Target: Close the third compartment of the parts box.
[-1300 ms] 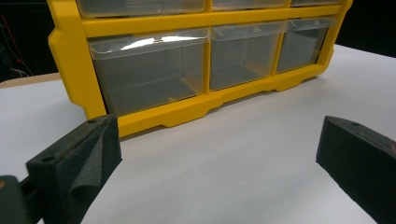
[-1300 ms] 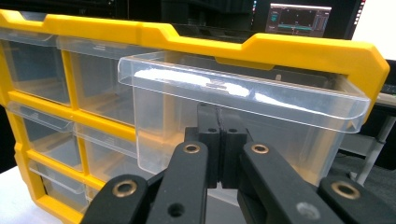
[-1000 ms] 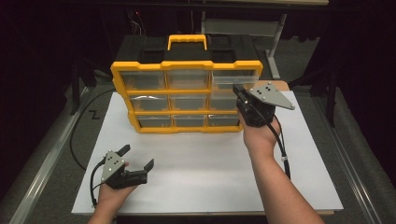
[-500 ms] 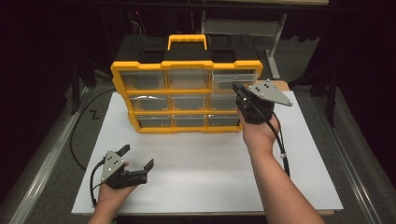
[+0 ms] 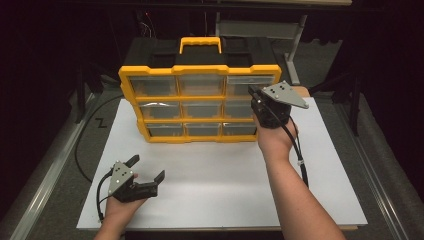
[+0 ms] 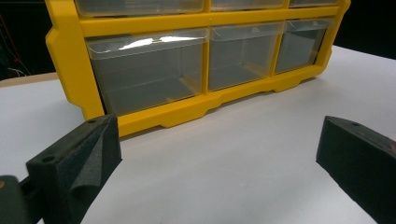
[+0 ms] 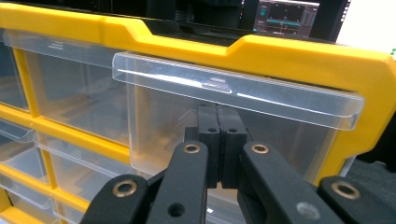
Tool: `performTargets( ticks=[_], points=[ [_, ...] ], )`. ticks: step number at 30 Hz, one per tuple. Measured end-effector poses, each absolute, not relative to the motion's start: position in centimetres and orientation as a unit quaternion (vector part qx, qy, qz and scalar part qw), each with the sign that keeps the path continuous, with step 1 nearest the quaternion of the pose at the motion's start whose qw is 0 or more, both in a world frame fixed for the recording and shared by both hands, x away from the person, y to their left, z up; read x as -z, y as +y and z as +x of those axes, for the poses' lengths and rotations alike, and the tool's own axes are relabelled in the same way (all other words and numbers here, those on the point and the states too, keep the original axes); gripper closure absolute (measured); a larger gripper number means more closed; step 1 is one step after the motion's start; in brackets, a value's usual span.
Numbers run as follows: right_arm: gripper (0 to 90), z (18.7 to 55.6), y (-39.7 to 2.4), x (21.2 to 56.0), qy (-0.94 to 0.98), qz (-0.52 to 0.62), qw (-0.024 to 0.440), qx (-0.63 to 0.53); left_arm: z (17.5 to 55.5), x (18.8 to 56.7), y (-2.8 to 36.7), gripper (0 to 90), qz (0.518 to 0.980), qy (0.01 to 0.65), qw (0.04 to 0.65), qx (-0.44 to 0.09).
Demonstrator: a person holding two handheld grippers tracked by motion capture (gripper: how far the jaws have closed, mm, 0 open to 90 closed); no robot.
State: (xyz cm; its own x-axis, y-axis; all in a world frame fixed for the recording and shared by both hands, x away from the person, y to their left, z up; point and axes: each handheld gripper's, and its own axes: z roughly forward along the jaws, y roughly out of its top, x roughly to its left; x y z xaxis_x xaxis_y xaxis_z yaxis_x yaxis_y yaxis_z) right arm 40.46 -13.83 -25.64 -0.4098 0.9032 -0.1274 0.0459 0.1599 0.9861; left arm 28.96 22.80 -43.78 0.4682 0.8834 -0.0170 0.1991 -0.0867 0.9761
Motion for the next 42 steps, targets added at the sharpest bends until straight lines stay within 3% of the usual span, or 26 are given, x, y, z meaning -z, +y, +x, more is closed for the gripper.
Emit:
performTargets(
  ticks=[25,42],
  points=[
    [90.0,42.2,-13.4,25.6,0.651,0.380,0.406,-0.516,29.0,43.8,22.9,0.9,0.664,0.407,0.541,-0.316],
    [90.0,38.7,-14.9,26.0,0.659,0.367,0.381,-0.535,29.2,43.9,22.8,0.9,0.669,0.404,0.537,-0.319]
  ],
)
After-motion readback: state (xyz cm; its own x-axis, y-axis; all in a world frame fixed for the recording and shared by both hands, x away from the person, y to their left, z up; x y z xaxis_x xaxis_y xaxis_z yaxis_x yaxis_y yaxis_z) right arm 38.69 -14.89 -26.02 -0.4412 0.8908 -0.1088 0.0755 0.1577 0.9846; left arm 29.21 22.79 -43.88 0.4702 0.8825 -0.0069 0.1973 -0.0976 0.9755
